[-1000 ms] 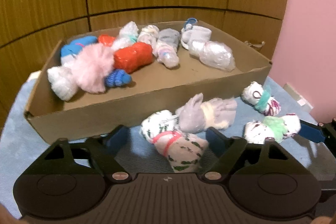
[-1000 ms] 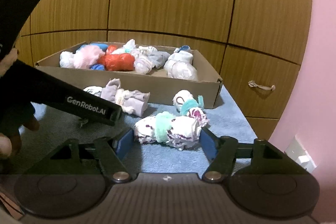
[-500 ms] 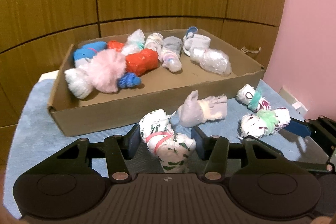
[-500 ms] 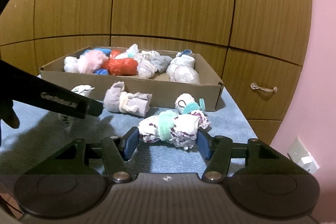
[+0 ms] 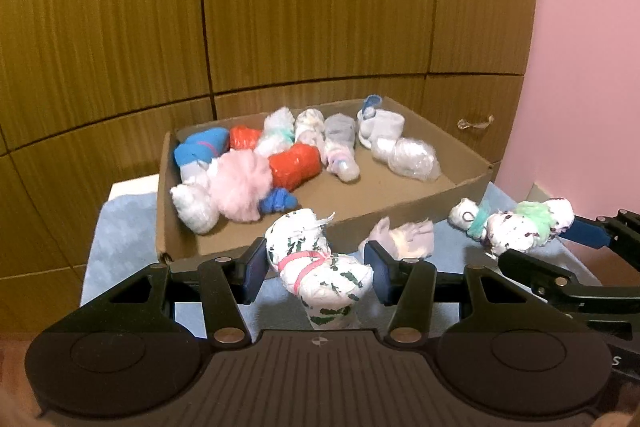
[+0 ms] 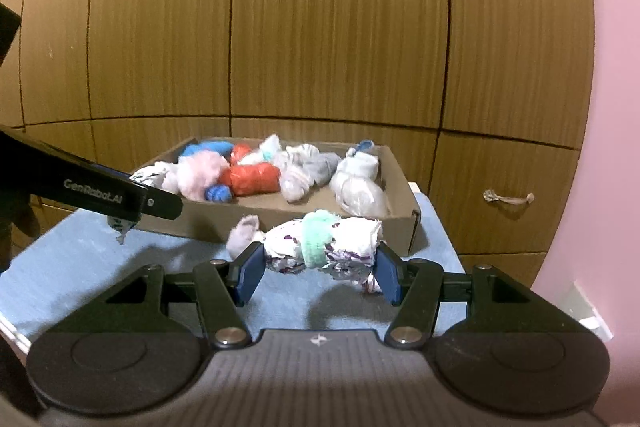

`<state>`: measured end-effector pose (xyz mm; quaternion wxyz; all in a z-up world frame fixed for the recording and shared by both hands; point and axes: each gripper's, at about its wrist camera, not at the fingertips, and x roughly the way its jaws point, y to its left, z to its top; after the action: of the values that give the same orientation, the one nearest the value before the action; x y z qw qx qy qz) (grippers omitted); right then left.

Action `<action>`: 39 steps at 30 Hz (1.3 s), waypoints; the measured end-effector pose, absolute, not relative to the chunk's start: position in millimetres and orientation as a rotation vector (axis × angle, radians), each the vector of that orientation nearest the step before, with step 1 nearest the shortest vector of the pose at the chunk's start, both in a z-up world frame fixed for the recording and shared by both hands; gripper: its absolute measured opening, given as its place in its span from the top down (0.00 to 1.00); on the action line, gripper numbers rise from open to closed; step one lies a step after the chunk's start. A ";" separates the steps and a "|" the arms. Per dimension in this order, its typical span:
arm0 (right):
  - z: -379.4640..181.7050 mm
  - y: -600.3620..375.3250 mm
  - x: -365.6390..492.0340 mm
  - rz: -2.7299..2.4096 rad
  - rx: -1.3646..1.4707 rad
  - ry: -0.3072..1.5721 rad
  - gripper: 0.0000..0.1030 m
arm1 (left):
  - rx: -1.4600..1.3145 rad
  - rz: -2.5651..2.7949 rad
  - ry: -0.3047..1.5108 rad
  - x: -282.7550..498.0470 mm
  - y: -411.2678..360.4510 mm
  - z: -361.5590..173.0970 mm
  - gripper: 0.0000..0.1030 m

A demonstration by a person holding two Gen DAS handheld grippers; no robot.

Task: Organize objects
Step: 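Lift both socks and carry them over the tray, then lower both socks into the tray and open both tools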

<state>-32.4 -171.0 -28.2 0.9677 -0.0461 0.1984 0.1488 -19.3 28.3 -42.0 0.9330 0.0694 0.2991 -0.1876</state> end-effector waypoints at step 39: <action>-23.2 -178.0 140.0 0.596 -0.034 0.715 0.47 | 0.196 -0.494 0.842 124.0 -38.1 -65.2 0.43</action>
<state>140.0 -178.0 -23.2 0.8934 -0.0166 0.3449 0.2874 124.0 -38.1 -65.2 0.8786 0.0939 0.4040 -0.2368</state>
